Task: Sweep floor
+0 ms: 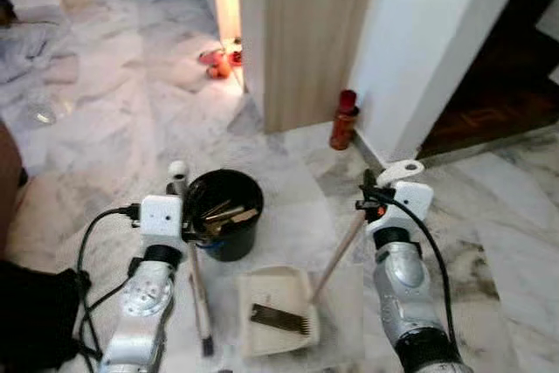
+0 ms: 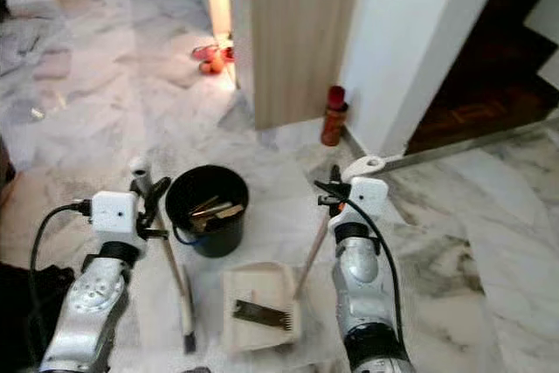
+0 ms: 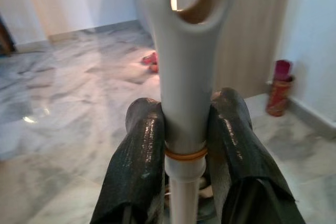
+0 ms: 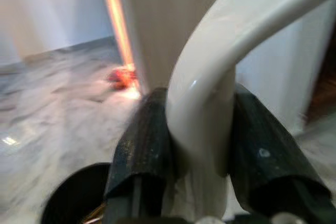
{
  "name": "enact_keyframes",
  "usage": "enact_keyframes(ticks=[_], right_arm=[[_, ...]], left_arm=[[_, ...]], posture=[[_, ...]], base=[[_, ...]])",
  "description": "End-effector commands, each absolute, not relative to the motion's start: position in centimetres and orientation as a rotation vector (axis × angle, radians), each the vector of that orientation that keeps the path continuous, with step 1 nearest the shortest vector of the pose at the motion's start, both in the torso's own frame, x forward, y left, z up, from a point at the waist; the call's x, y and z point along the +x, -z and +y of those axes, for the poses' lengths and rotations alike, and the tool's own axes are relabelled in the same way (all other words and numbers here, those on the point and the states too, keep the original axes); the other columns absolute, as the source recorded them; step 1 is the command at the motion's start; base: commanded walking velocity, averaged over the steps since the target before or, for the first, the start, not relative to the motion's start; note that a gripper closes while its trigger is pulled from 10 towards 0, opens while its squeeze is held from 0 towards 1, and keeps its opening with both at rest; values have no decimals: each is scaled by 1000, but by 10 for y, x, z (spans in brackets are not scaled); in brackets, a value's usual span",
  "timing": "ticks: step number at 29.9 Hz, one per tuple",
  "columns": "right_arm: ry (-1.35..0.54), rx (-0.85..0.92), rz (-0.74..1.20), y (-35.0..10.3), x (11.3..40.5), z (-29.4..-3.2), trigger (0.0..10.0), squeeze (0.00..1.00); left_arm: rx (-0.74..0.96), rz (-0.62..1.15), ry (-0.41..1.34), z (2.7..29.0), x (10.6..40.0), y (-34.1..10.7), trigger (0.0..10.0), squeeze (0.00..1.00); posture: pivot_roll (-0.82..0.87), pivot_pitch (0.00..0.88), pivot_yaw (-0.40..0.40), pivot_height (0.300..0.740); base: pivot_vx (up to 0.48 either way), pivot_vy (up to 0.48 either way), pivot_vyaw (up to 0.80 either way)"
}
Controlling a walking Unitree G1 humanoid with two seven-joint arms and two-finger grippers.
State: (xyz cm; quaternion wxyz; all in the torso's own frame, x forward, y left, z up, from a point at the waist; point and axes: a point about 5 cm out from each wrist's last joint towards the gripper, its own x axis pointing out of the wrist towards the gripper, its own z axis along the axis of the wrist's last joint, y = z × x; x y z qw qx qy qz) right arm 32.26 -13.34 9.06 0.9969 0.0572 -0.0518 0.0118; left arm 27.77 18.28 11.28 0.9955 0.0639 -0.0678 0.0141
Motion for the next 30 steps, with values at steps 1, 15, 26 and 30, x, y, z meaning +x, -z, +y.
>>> enact_keyframes(ticks=[1, 15, 26, 30], right_arm=[[-15, 158, -141, -98, 325, -133, 10000, 0], [-28, 159, -143, -99, 324, -133, 10000, 0], [-24, 140, -178, -106, 315, -145, 10000, 0], [-28, 135, -203, -113, 309, -149, 10000, 0]], left_arm=[[126, -171, -5, 175, 279, -120, 10000, 0], [133, -171, -3, 175, 279, -119, 10000, 0], [136, -165, -5, 176, 280, -118, 10000, 0], [136, -164, -2, 175, 281, -117, 10000, 0]], posture=[[169, 73, -7, 740], [167, 79, -9, 740], [160, 81, -8, 740], [155, 72, -9, 740]], base=[[0, 349, 0], [0, 143, 0], [0, 0, 0], [0, 0, 0]])
